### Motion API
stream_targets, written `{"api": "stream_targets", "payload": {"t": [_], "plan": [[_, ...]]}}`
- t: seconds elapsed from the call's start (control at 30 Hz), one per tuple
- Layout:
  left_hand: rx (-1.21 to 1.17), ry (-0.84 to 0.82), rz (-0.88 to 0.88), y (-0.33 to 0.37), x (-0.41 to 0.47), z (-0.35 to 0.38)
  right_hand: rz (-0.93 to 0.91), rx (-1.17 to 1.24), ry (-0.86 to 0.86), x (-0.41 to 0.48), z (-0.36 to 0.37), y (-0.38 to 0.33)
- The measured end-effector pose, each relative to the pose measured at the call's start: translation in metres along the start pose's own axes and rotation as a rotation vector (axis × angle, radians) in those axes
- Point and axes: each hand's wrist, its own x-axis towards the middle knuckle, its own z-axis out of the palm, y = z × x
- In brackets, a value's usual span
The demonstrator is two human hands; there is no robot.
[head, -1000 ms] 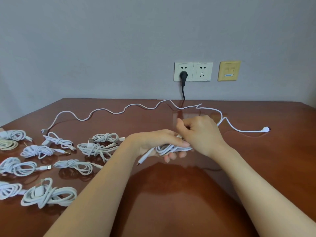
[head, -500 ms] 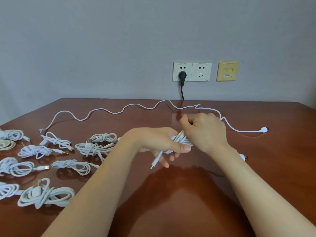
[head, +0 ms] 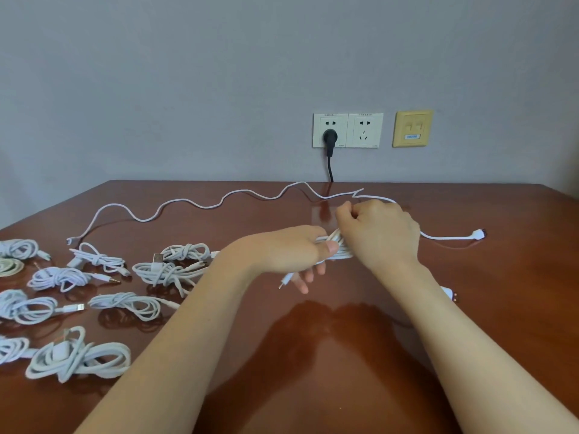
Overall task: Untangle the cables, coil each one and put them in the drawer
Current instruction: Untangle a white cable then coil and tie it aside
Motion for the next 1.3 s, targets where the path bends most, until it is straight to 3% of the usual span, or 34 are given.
{"api": "stream_targets", "payload": {"t": [0.2,0.43,0.6,0.87,1.13,1.3], "plan": [[0.249,0.112,0.025,-0.002,0.006,0.007,0.020,0.053,-0.033,0.001,0.008,0.010],[0.164,0.137,0.000,-0.017,0.010,-0.004,-0.055,0.526,-0.256,0.008,0.012,0.029],[0.167,0.197,-0.052,-0.025,0.009,-0.016,-0.059,0.513,-0.433,0.010,0.001,0.036],[0.150,-0.014,0.017,-0.013,0.005,-0.004,-0.126,0.689,-0.301,0.015,-0.007,0.036],[-0.005,-0.237,0.051,0.000,-0.003,0.004,-0.165,0.855,-0.405,0.016,-0.007,0.031],[-0.224,-0.193,0.192,0.004,-0.006,0.004,-0.015,1.015,-0.501,0.022,0.005,0.036]]}}
